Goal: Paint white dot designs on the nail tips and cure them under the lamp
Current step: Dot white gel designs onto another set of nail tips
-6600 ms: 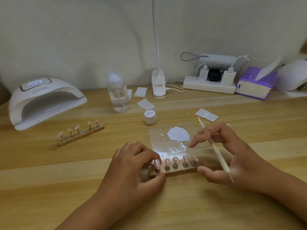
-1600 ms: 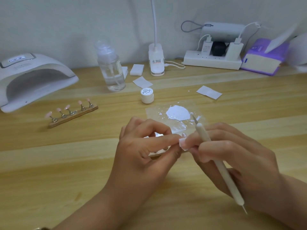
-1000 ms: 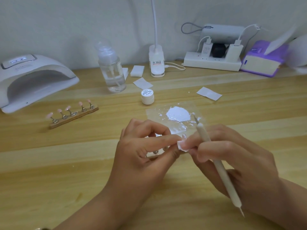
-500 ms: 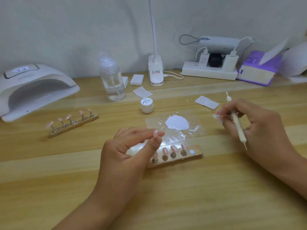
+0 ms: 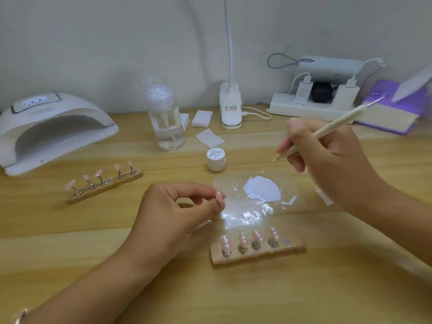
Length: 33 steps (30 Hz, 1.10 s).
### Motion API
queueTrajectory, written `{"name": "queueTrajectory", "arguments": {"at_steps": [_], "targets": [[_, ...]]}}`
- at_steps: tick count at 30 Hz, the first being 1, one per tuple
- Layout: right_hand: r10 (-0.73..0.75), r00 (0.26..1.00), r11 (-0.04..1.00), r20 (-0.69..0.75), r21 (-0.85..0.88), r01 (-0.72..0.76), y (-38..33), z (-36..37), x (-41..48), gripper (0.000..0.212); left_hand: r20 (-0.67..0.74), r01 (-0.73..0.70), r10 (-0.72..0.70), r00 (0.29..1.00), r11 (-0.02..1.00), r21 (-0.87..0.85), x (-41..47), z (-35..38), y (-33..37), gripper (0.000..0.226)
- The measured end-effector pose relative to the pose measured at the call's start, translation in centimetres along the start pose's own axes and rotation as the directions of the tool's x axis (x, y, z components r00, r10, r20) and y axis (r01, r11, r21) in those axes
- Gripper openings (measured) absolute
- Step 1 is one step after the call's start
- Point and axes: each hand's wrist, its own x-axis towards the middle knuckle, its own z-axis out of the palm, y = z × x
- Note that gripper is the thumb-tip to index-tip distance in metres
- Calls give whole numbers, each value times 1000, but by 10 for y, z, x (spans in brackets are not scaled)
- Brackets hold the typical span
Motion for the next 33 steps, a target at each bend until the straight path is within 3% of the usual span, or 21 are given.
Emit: {"name": "queueTrajectory", "arguments": {"at_steps": [4,10,33], "targets": [[12,999,999,53,29,-14,15,23,-3,44,70,-98,86,994,976,196,9,5,-3,15],[-36,998,999,47,-31,38,24,28,-9,46,120,-133,97,988,931,339,15,7,-11,13],[-11,995,993,96,-114,22,29,30,-10,41,100,-219,195,976,882,416,13,9,-11,18]]}}
